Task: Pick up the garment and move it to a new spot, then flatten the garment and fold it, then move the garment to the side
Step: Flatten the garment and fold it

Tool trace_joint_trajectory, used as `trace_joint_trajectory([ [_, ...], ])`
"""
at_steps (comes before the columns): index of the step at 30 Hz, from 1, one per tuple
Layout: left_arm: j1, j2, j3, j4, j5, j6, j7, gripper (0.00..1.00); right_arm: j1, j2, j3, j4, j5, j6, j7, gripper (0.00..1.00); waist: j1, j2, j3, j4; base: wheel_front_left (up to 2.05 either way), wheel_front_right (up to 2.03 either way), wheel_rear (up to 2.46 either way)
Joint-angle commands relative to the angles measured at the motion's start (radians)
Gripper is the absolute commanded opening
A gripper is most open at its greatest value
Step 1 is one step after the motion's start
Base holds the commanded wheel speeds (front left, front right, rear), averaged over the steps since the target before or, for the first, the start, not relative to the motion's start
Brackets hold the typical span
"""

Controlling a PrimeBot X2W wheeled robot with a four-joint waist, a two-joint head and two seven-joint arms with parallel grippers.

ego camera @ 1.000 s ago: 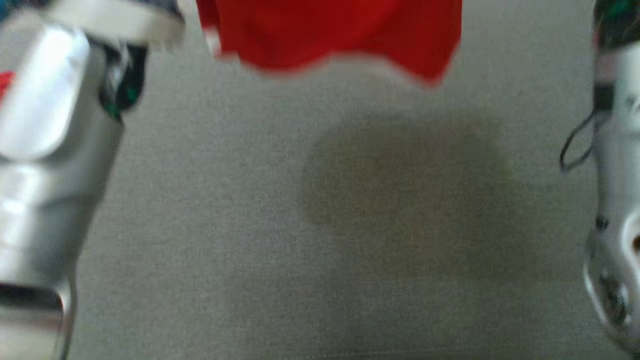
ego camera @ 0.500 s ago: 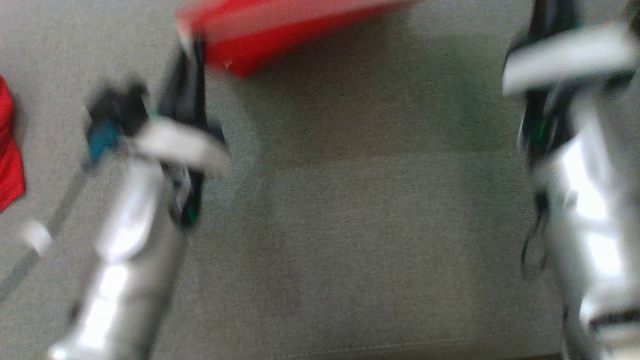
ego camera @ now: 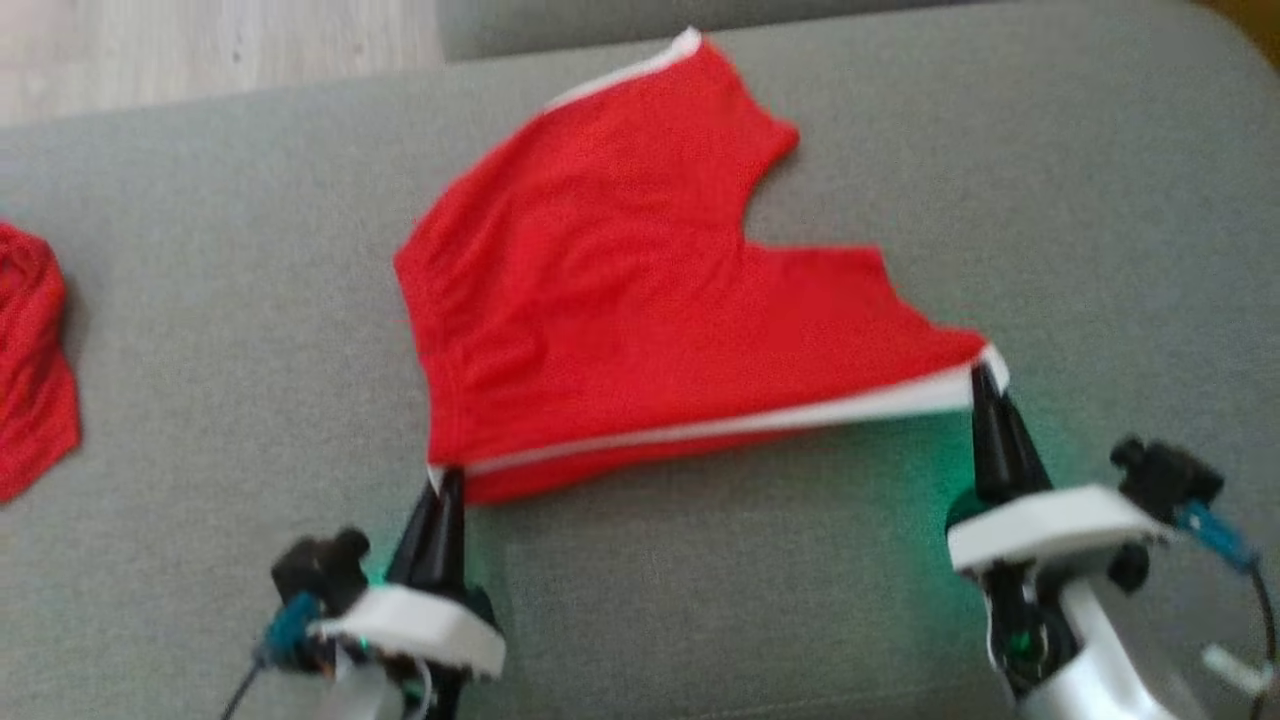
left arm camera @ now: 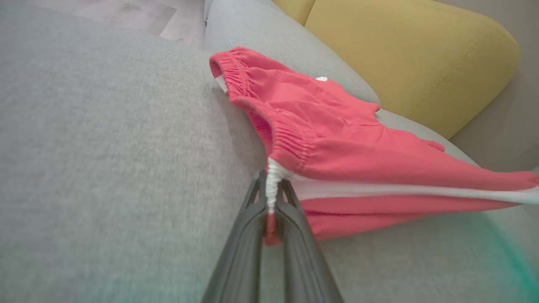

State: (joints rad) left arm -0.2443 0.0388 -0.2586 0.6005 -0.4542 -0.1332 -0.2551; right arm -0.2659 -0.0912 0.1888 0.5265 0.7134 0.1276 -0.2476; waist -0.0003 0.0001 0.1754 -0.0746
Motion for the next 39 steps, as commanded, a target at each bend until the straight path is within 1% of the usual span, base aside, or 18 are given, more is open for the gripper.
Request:
trace_joint_trajectory([
  [1,0.023,0.015,0.032,-0.033,-0.016,0.003,-0.007,0.00,0.024,-0.004,0.007,-0.042,0.012,0.003,-0.014,0.00,0.0003,-0.0001,-0.045,-0.001,0.00,0.00,0.00],
  [3,0.088,0.013,0.018,-0.052,-0.033,0.003,-0.007,0.00,0.108,-0.003,-0.009,-0.065,0.034,0.003,-0.014,0.00,0.0003,-0.0001,-0.085,0.006,0.00,0.00,0.00],
  [8,0.166,0.012,-0.018,-0.110,-0.061,0.003,-0.007,0.00,0.214,-0.012,-0.021,-0.111,0.061,0.003,-0.014,0.00,0.0003,-0.0001,-0.122,0.017,0.00,0.00,0.00],
  [12,0.180,0.012,-0.031,-0.164,-0.057,0.003,-0.007,0.00,0.229,-0.022,-0.022,-0.190,0.076,0.003,-0.014,0.00,0.0003,-0.0001,-0.118,0.032,0.00,0.00,0.00],
  [14,0.161,0.012,-0.038,-0.185,-0.034,0.003,-0.007,0.00,0.212,-0.027,-0.020,-0.217,0.077,0.003,-0.014,0.00,0.0003,-0.0001,-0.106,0.045,0.00,0.00,0.00],
  [18,0.092,0.012,-0.057,-0.222,-0.027,0.003,-0.007,0.00,0.112,-0.032,-0.035,-0.219,0.071,0.003,0.005,0.00,0.0003,-0.0001,-0.067,0.080,0.00,0.00,0.00],
  [21,0.015,0.012,-0.075,-0.231,-0.058,0.003,-0.007,0.00,-0.003,-0.035,-0.062,-0.184,0.057,0.003,0.038,0.00,0.0003,-0.0001,-0.023,0.113,0.00,0.00,0.00],
  [25,-0.103,0.011,-0.100,-0.224,-0.064,0.003,-0.007,0.00,-0.178,-0.044,-0.083,-0.112,0.013,0.003,0.093,0.00,0.0003,-0.0001,0.047,0.156,0.00,0.00,0.00],
  [28,-0.184,0.011,-0.119,-0.209,-0.084,0.003,-0.007,0.00,-0.301,-0.057,-0.069,-0.069,-0.036,0.003,0.109,0.00,0.0003,-0.0001,0.104,0.184,0.00,0.00,0.00],
  [31,-0.253,0.011,-0.138,-0.196,-0.121,0.003,-0.007,0.00,-0.406,-0.071,-0.064,0.005,-0.084,0.003,0.125,0.00,0.0003,-0.0001,0.153,0.214,0.00,0.00,0.00],
  [37,-0.363,0.011,-0.182,-0.172,-0.190,0.003,-0.007,0.00,-0.580,-0.086,-0.068,0.153,-0.157,0.003,0.132,0.00,0.0003,-0.0001,0.241,0.261,0.00,0.00,0.00],
  [39,-0.378,0.011,-0.187,-0.169,-0.199,0.003,-0.007,0.00,-0.604,-0.086,-0.071,0.175,-0.165,0.003,0.127,0.00,0.0003,-0.0001,0.252,0.267,0.00,0.00,0.00],
])
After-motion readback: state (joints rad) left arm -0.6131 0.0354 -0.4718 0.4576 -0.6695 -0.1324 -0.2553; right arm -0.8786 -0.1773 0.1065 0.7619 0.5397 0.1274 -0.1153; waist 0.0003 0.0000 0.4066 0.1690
